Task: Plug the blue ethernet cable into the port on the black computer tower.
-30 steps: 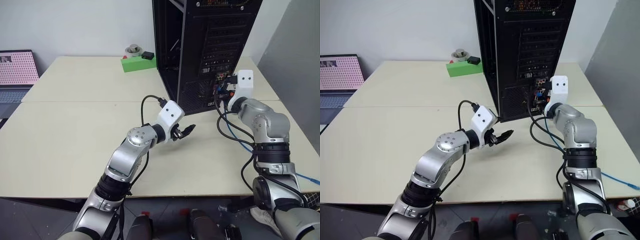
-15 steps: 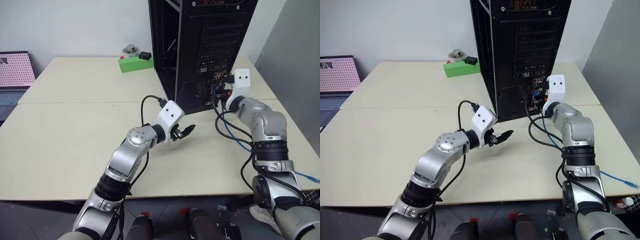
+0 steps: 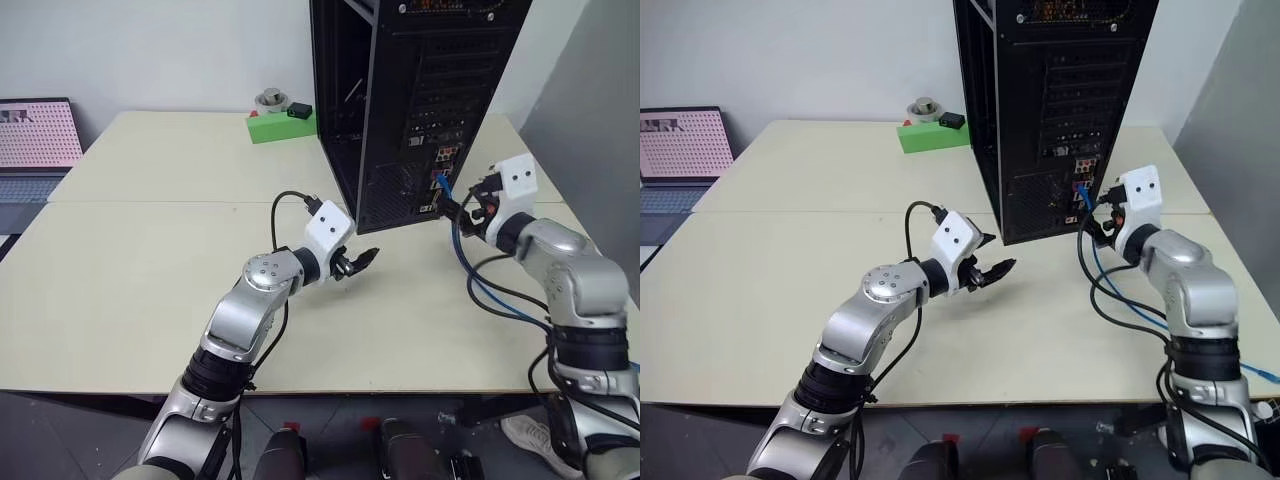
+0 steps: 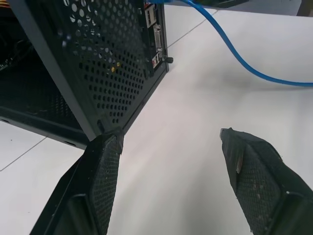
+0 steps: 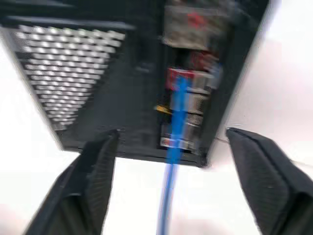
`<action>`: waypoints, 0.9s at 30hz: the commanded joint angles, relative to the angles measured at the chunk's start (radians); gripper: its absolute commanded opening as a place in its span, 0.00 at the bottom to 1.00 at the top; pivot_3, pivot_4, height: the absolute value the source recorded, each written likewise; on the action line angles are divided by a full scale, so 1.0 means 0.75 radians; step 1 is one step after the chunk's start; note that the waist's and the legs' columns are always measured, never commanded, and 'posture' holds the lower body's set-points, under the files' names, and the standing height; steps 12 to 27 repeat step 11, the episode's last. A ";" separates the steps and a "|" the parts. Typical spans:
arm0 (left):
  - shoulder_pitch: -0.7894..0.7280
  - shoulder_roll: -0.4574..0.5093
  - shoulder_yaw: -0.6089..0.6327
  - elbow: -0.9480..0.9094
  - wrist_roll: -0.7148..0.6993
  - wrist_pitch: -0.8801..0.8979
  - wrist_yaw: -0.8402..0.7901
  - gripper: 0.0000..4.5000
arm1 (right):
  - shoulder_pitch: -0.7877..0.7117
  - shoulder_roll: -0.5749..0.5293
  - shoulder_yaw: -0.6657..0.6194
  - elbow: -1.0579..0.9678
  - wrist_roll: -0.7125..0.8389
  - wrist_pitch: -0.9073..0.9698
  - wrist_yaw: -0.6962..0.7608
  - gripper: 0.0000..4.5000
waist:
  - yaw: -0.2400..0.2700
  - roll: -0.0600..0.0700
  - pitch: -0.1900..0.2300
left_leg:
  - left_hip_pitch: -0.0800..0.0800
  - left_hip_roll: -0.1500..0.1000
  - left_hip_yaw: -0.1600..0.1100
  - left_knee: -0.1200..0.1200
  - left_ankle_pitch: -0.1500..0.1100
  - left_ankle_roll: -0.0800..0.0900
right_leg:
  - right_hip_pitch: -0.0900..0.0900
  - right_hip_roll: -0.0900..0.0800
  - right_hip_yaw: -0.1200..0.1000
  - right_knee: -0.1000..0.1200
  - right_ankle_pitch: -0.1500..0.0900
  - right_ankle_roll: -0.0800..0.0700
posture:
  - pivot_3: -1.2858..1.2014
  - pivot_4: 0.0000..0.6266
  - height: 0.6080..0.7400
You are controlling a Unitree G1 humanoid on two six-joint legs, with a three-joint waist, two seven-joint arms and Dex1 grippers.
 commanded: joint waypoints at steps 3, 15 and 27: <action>-0.042 0.057 0.105 -0.018 -0.051 -0.029 -0.051 0.75 | 0.121 -0.100 -0.176 -0.146 0.128 -0.151 0.178 0.98 | 0.001 0.000 0.000 | 0.000 0.000 0.000 0.000 0.000 0.000 | 0.001 0.000 0.000 -0.002 0.000 0.001 | 0.52 0.24 1.00; -0.088 0.125 0.189 0.053 -0.091 -0.062 -0.111 0.75 | 0.187 -0.142 -0.258 -0.114 0.161 -0.236 0.198 0.98 | 0.000 0.000 0.000 | 0.000 0.000 0.000 0.000 0.000 0.000 | 0.002 0.000 0.000 -0.004 0.000 0.001 | 0.52 0.24 1.00; -0.088 0.125 0.189 0.053 -0.091 -0.062 -0.111 0.75 | 0.187 -0.142 -0.258 -0.114 0.161 -0.236 0.198 0.98 | 0.000 0.000 0.000 | 0.000 0.000 0.000 0.000 0.000 0.000 | 0.002 0.000 0.000 -0.004 0.000 0.001 | 0.52 0.24 1.00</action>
